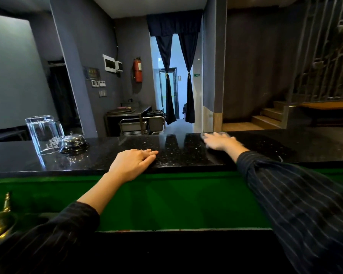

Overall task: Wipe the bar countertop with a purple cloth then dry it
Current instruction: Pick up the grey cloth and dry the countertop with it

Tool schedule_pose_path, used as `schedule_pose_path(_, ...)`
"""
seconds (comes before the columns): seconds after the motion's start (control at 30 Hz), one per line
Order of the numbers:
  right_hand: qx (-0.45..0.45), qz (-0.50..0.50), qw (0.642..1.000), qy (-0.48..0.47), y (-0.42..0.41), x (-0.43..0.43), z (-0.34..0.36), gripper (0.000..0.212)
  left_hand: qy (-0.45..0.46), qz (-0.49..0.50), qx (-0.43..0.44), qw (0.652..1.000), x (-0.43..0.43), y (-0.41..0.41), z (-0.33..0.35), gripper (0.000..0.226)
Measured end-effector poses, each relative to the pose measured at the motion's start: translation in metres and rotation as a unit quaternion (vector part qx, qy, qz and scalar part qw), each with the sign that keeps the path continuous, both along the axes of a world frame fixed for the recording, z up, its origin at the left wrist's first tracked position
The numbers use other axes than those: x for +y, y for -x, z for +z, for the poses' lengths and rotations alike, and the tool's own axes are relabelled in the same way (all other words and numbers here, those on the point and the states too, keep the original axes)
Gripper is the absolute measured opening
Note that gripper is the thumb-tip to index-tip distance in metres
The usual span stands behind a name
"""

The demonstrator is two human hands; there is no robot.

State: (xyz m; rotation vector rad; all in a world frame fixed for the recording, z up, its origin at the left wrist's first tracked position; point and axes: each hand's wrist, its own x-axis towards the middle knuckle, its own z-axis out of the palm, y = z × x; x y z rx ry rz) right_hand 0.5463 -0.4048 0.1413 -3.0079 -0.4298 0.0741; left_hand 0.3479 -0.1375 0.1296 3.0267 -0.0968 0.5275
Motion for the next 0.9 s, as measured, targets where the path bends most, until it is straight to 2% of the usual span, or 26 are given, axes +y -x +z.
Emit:
schedule_pose_path(0.1,0.015,-0.047,0.999,0.008,-0.031,0.01,0.0,0.067,-0.02,-0.005,-0.017,1.0,-0.001,-0.002,-0.001,0.055)
schedule_pose_path(0.2,0.02,-0.044,0.998,0.028,-0.046,0.053,0.001,0.064,-0.03,-0.006,-0.025,0.999,0.003,-0.006,-0.004,0.057)
schedule_pose_path(0.3,0.014,0.034,0.999,0.027,-0.041,0.124,0.005,0.066,-0.037,-0.012,-0.035,0.999,0.006,-0.009,-0.003,0.056)
schedule_pose_path(0.4,0.023,0.168,0.984,0.049,-0.013,0.198,0.002,0.072,-0.049,-0.013,-0.033,0.998,0.006,-0.008,-0.003,0.057)
schedule_pose_path(0.53,0.056,0.254,0.963,0.063,-0.006,0.219,0.001,0.065,-0.046,-0.008,-0.021,0.999,0.005,-0.005,-0.005,0.057)
schedule_pose_path(0.6,0.072,0.228,0.97,0.041,-0.021,0.202,0.001,0.061,-0.04,-0.009,-0.018,0.999,0.005,-0.006,-0.007,0.057)
schedule_pose_path(0.7,0.074,0.127,0.989,-0.005,-0.053,0.176,-0.002,0.064,-0.035,-0.012,-0.029,0.999,0.005,-0.008,-0.009,0.057)
schedule_pose_path(0.8,0.041,0.083,0.996,0.005,-0.056,0.178,0.002,0.064,-0.048,-0.011,-0.049,0.998,0.005,-0.011,-0.007,0.059)
schedule_pose_path(0.9,0.045,0.071,0.996,0.023,-0.043,0.197,0.006,0.065,-0.052,-0.005,-0.052,0.997,0.004,-0.012,-0.007,0.059)
